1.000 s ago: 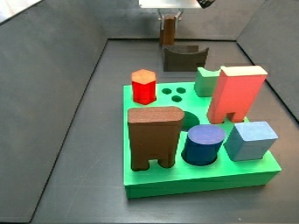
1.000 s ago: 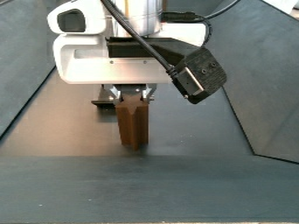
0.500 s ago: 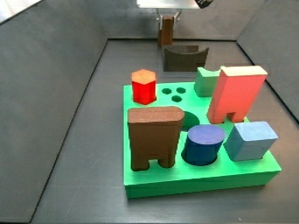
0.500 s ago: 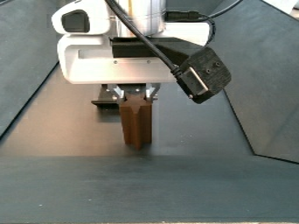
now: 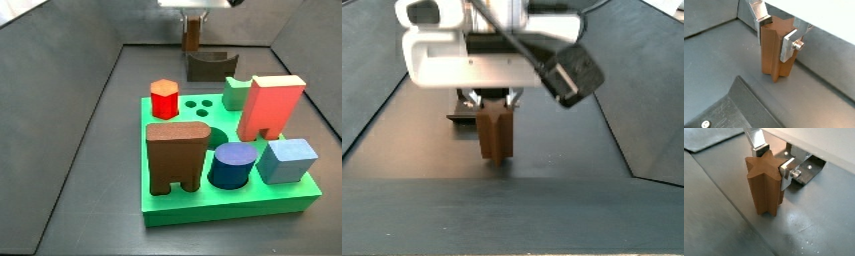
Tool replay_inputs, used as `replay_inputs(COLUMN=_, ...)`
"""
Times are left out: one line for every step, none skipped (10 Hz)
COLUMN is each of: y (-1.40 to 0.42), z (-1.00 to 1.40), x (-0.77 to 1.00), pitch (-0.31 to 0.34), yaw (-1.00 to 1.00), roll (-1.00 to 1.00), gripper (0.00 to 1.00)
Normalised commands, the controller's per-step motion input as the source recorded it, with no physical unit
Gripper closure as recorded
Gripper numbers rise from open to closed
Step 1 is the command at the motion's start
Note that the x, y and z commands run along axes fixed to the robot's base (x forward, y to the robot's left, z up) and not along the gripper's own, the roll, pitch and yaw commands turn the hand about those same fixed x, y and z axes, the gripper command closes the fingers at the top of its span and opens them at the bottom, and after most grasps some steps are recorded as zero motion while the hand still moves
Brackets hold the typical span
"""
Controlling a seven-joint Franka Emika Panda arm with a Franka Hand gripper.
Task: Pick up the star object. Move up. Move to above the board. Insert the star object.
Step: Move up, then move to above the board.
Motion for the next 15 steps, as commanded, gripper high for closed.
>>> replay_inputs(y=0.04, z=0.62, x=-0.01, pitch=0.013, yaw=0.00, roll=0.03, gripper=1.00)
replay_inputs(y=0.02, z=0.47, x=-0.01, pitch=0.029, yaw=-0.01, roll=0.04, gripper=1.00)
replay_inputs(y=0.01, z=0.31, x=-0.01, pitch=0.043, yaw=-0.01, roll=0.05, gripper=1.00)
replay_inputs(y=0.05, z=1.00, x=0.03, pitch=0.213, yaw=-0.21, roll=-0.31, gripper=1.00)
replay_inputs(y=0.05, z=1.00, x=0.04, pitch=0.219, yaw=-0.19, roll=-0.30, gripper=1.00)
replay_inputs(y=0.06, z=1.00, x=0.05, pitch=0.210, yaw=-0.17, roll=-0.28, gripper=1.00)
replay_inputs(y=0.06, z=1.00, x=0.06, pitch=0.151, yaw=-0.10, roll=-0.21, gripper=1.00)
replay_inputs(y=0.06, z=1.00, x=0.06, pitch=0.124, yaw=-0.08, roll=-0.18, gripper=1.00)
replay_inputs(y=0.06, z=1.00, x=0.05, pitch=0.087, yaw=-0.06, roll=-0.13, gripper=1.00)
replay_inputs(y=0.06, z=0.90, x=0.04, pitch=0.078, yaw=-0.05, roll=-0.12, gripper=1.00)
replay_inputs(y=0.04, z=0.66, x=0.03, pitch=0.078, yaw=-0.05, roll=-0.08, gripper=1.00)
replay_inputs(y=0.03, z=0.48, x=0.02, pitch=0.084, yaw=-0.04, roll=-0.06, gripper=1.00)
replay_inputs(y=0.03, z=0.25, x=0.02, pitch=0.092, yaw=-0.04, roll=-0.04, gripper=1.00)
replay_inputs(y=-1.00, z=0.23, x=-0.22, pitch=0.183, yaw=-0.20, roll=0.25, gripper=1.00)
replay_inputs(y=-1.00, z=0.22, x=-0.22, pitch=0.163, yaw=-0.18, roll=0.28, gripper=1.00)
